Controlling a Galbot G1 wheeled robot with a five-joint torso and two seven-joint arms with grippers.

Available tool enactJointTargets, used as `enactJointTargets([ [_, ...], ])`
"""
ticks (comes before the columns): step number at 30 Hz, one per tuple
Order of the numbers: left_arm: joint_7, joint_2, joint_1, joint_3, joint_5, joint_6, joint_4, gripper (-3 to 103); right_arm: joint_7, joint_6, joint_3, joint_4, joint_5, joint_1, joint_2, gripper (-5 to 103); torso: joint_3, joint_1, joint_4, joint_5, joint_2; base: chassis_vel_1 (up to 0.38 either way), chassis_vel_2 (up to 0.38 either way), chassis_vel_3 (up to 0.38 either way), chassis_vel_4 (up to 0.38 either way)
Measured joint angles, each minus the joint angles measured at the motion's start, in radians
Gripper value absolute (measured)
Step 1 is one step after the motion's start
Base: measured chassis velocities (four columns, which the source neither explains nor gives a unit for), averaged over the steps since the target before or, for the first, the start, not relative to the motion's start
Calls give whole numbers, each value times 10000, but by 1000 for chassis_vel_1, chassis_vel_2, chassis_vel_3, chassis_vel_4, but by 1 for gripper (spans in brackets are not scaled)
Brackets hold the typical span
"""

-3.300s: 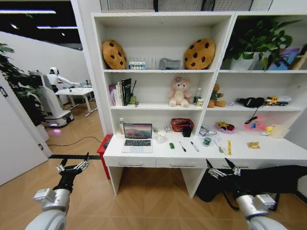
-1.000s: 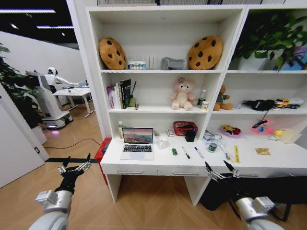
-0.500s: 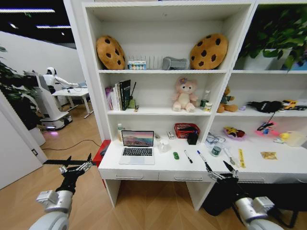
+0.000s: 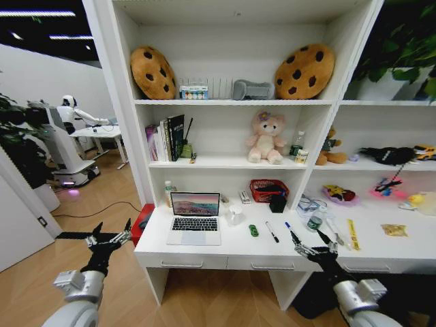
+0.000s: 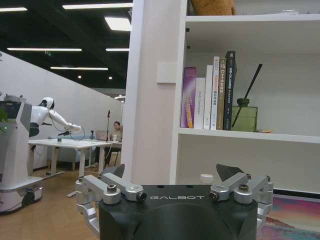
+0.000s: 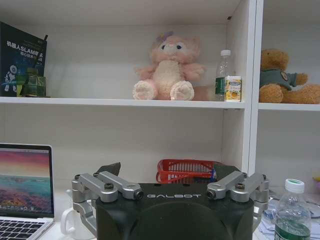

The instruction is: Organize the objects on the table.

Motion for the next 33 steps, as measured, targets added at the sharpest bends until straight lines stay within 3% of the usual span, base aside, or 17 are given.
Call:
enactJointTargets([
  [33,439,786,-133,485,134,-3,150,100,-76,2,37,-170,-251,-9,-156,100,0,0,-3,-2,0,-125,120,124,-124],
])
